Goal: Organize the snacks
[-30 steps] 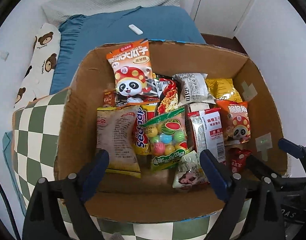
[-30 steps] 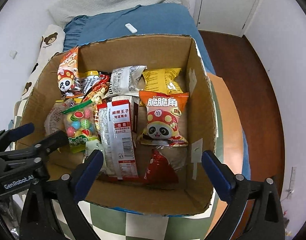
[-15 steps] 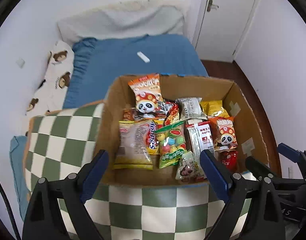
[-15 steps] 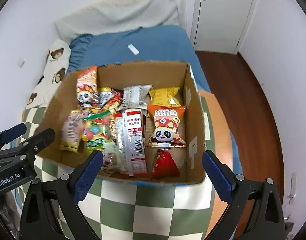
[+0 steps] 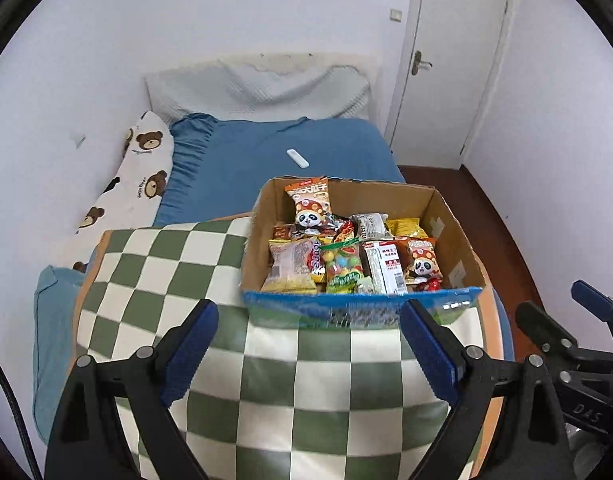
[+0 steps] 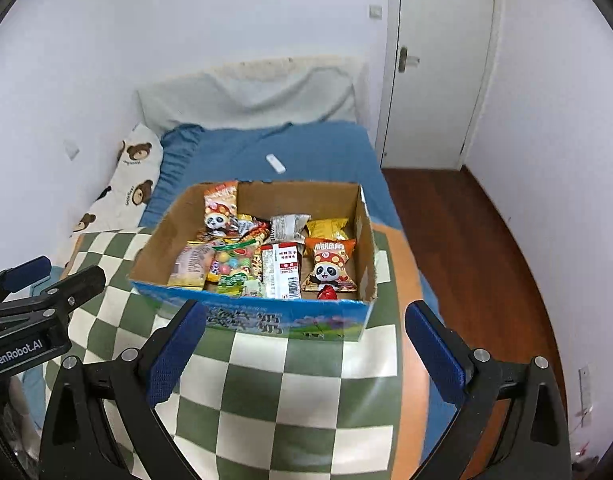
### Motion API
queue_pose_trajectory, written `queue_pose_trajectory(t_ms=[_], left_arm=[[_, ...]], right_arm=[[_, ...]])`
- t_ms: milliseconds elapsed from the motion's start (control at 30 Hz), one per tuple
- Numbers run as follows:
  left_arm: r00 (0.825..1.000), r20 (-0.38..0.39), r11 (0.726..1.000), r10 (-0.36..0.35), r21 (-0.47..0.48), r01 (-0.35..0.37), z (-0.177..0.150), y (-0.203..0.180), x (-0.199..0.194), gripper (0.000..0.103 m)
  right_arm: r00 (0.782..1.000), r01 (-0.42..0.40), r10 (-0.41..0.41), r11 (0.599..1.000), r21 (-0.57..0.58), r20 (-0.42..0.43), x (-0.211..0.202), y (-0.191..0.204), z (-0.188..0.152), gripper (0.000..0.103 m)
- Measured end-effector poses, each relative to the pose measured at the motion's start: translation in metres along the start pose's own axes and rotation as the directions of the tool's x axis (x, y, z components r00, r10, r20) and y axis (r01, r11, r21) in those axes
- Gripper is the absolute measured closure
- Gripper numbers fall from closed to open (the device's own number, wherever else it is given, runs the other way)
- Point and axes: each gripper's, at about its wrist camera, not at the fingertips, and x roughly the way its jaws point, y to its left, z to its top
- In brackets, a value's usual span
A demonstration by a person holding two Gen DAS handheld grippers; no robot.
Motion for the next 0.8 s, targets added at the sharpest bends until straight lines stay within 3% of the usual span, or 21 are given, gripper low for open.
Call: queue_pose_trajectory(t_ms=[200, 467, 800], left_arm=[[0.998, 0.046, 0.999, 0.041, 0.012, -0.041, -0.022, 0.003, -0.039, 0.01], [0.997, 0.075, 1.0, 0.028, 0.002, -0.028, -0.041, 0.007, -0.082, 0.01], [0.996, 0.084, 1.0, 0.025, 0.012, -0.026, -0.054, 0.003, -0.099, 0.01]], right_arm=[[0.997, 0.004, -0.004, 1.0, -0.009, 0.073, -0.057, 0.005, -0.021, 0.0], [0.991, -0.007, 0.008, 1.0, -0.01, 0.133, -0.115, 0.008, -0.04, 0.0], [0.989, -0.03, 0.03, 1.0, -0.005, 0.146, -0.145, 0.007, -0.052, 0.0]])
